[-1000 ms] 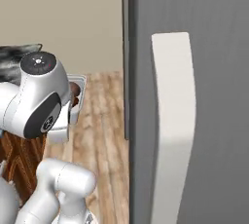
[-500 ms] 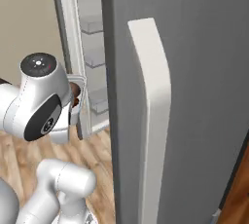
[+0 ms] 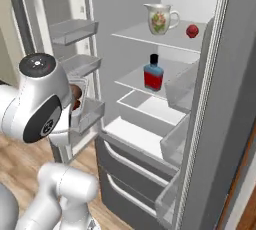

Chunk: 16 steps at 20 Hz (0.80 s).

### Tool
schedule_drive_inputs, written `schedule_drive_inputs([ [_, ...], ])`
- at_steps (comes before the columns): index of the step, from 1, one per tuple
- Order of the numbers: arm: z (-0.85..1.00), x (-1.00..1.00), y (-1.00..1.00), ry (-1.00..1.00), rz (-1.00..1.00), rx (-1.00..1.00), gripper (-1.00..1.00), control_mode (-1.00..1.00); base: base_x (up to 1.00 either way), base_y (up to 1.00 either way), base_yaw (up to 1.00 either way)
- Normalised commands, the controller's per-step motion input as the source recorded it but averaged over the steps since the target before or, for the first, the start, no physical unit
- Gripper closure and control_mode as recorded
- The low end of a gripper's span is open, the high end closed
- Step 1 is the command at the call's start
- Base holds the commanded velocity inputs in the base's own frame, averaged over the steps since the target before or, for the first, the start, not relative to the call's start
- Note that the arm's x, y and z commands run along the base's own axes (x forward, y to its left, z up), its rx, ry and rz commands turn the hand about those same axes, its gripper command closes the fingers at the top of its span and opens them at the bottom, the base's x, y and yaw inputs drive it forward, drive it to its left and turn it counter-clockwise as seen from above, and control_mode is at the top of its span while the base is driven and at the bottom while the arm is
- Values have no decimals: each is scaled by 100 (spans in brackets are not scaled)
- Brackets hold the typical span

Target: Place the tupperware on the top shelf of the fridge. Make space for the tupperware among the existing items by rearranging them on the shelves if needed. Close the fridge door when finished.

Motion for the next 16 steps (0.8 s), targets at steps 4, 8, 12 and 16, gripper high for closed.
schedule_drive_inputs([
  [4, 0, 0, 0, 0, 0, 0, 100, 100, 10, -5, -61],
  [8, 0, 0, 0, 0, 0, 0, 100, 100, 26, -1, -58],
  [12, 0, 0, 0, 0, 0, 0, 100, 100, 56, 0, -54],
  [16, 0, 0, 0, 0, 0, 0, 100, 100, 74, 0, -46],
])
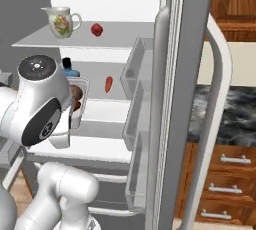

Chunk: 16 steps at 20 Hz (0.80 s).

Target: Place the tupperware on the top shelf of the fridge. Make space for the tupperware among the existing items by rearranging them on the shelves if needed. Close the fridge door when finished.

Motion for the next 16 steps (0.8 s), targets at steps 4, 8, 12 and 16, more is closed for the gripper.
schedule_drive_inputs([
  [4, 0, 0, 0, 0, 0, 0, 100, 100, 75, 1, -39],
  [8, 0, 0, 0, 0, 0, 0, 100, 100, 61, 0, -31],
  [12, 18, 0, 0, -12, -11, -2, 100, -100, 1, 0, -4],
  [16, 47, 0, 0, -22, -13, 0, 100, -100, 0, 0, 0],
])
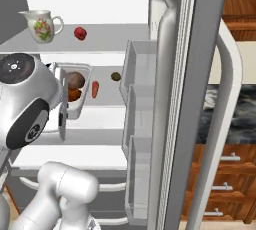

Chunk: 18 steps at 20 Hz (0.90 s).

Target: Place the tupperware on the top shelf of the fridge. Make space for the tupperware among the existing items by rearranging them on the shelves if needed. Close the fridge door when finished.

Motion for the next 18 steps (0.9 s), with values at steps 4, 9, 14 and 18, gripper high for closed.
schedule_drive_inputs([
  [4, 50, 1, 0, -22, -11, 0, 100, -100, 0, 0, 0],
  [9, 39, 26, -2, -17, -10, 0, 100, -100, 0, 0, 0],
  [14, 50, 44, -15, -10, -10, 0, 100, -100, 0, 0, 0],
  [18, 34, 53, -7, 0, -2, 0, 100, -100, 0, 0, 0],
])
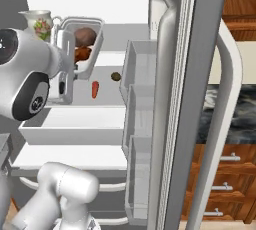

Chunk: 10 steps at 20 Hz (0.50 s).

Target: Place the tupperware on the top shelf of the fridge. Make space for the tupperware among the existing items by rearranging them on the shelves if needed. Close the fridge door when finished.

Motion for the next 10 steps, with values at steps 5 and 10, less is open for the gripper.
schedule_drive_inputs([
  [5, 0, 72, -1, 3, 1, 0, 100, -100, 0, 0, 0],
  [10, 0, 76, -14, 1, 1, 0, 100, -100, 0, 0, 0],
])
